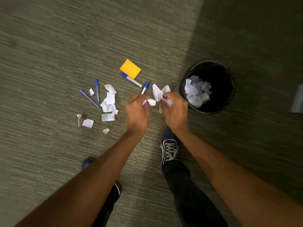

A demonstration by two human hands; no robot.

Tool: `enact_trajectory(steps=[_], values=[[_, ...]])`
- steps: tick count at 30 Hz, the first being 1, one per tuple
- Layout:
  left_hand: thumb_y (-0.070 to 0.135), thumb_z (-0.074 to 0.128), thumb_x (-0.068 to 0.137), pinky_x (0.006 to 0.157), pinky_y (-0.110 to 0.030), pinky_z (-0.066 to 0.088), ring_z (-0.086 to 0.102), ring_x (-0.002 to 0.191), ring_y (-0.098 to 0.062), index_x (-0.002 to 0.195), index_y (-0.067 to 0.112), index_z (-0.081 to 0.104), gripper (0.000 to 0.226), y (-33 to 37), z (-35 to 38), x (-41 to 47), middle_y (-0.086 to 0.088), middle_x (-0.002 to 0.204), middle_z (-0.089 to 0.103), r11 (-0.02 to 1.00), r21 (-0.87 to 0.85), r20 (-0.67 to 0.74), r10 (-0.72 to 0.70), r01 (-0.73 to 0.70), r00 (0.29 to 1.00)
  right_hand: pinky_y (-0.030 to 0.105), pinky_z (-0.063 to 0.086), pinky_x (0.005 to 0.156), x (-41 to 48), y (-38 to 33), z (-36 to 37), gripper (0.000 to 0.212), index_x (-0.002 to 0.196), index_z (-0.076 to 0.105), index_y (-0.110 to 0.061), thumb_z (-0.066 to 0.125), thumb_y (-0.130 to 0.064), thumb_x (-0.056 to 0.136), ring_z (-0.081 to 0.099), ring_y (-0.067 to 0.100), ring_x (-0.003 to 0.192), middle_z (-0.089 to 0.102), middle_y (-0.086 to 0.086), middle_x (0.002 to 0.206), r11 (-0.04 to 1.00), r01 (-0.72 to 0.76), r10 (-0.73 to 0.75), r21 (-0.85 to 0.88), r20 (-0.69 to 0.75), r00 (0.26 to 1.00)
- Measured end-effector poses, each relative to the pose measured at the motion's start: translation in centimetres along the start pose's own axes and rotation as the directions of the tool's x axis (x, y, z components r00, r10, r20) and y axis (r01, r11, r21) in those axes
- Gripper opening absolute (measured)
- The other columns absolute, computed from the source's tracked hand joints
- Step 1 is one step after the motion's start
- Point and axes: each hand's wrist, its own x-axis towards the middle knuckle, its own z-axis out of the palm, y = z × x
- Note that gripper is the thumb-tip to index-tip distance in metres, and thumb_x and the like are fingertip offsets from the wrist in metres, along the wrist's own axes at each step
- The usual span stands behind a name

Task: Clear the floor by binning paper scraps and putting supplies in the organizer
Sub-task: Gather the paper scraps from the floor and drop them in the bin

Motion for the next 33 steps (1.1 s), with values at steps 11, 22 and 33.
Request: enact_trajectory(steps=[11,22,33], values=[[0.003,0.070,0.088,0.079,-0.009,0.031,0.066,0.096,-0.028,0.107,0.002,0.074,0.019,10.6,6.8,3.2,-0.017,0.105,0.072,0.982,-0.020,0.267,0.188,-0.190,0.945,0.044,0.054,0.085,2.6,6.0,-11.1,0.020,0.108,0.070,-0.004,0.065,-0.010,0.090,0.067,0.029,0.098,0.071,0.014,0.105,0.981,-0.190,0.184,-0.046,-0.106,0.977],[-0.004,0.054,0.091,0.091,-0.026,0.043,0.061,0.110,-0.030,0.122,0.003,0.064,0.033,11.8,16.0,6.5,-0.019,0.122,0.062,0.972,0.066,0.436,0.174,-0.225,0.883,0.011,0.031,0.072,8.2,14.8,-11.8,0.026,0.117,0.061,0.000,0.053,0.002,0.092,0.059,0.024,0.103,0.062,0.019,0.116,0.949,-0.242,0.268,-0.201,0.117,0.956],[0.009,0.048,0.101,0.117,-0.025,0.023,0.029,0.149,-0.024,0.147,0.004,0.043,0.047,11.0,19.7,9.3,-0.016,0.160,0.032,0.963,0.073,0.562,0.176,-0.260,0.808,0.034,0.038,0.112,11.2,17.8,-11.9,0.069,0.153,0.034,-0.010,0.054,0.004,0.089,0.042,0.031,0.138,0.037,0.018,0.152,0.942,-0.139,0.225,-0.306,0.268,0.937]])
